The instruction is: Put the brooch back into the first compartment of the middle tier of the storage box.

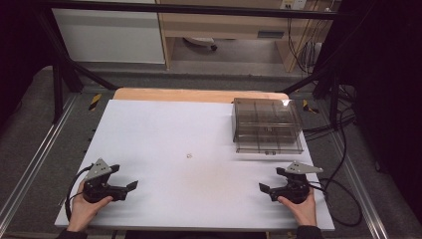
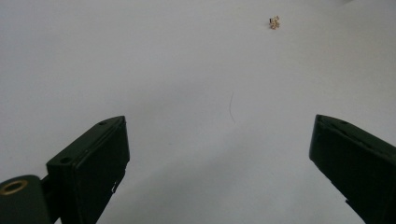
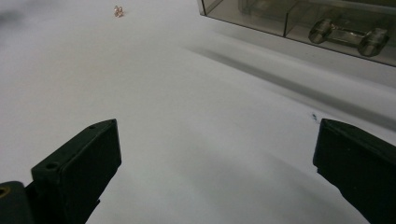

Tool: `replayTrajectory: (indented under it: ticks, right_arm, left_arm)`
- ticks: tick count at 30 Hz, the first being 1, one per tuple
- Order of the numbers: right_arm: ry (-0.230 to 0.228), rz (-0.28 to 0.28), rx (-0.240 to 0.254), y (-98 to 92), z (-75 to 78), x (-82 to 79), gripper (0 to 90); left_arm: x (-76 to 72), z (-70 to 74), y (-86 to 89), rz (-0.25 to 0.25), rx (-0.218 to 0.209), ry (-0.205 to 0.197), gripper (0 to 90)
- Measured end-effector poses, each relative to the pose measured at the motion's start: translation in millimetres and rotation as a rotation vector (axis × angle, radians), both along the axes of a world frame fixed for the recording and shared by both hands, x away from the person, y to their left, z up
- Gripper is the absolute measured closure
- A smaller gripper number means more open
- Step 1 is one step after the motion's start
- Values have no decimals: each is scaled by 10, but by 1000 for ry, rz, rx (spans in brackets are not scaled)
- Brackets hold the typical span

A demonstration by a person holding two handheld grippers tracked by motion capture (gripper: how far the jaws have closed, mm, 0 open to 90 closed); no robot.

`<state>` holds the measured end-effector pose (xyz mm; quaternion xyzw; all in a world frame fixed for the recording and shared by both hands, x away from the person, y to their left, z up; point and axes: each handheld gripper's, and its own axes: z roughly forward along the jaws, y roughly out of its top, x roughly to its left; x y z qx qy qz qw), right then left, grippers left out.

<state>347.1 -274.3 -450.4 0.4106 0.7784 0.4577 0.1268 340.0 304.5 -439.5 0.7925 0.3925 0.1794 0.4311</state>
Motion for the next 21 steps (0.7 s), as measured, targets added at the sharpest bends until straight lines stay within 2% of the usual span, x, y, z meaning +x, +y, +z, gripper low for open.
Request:
replayTrajectory:
  ticks: [7, 16, 21]
  right_arm:
    - [3, 3, 18, 5, 1, -5, 14]
    - [7, 6, 16, 3, 1, -10, 11]
    - [10, 7, 19, 2, 3, -7, 11]
  left_arm:
    - [0, 7, -35, -5, 5, 2, 52]
    - [13, -26, -188, -26, 31, 18, 55]
    - [16, -22, -249, -33, 32, 19, 56]
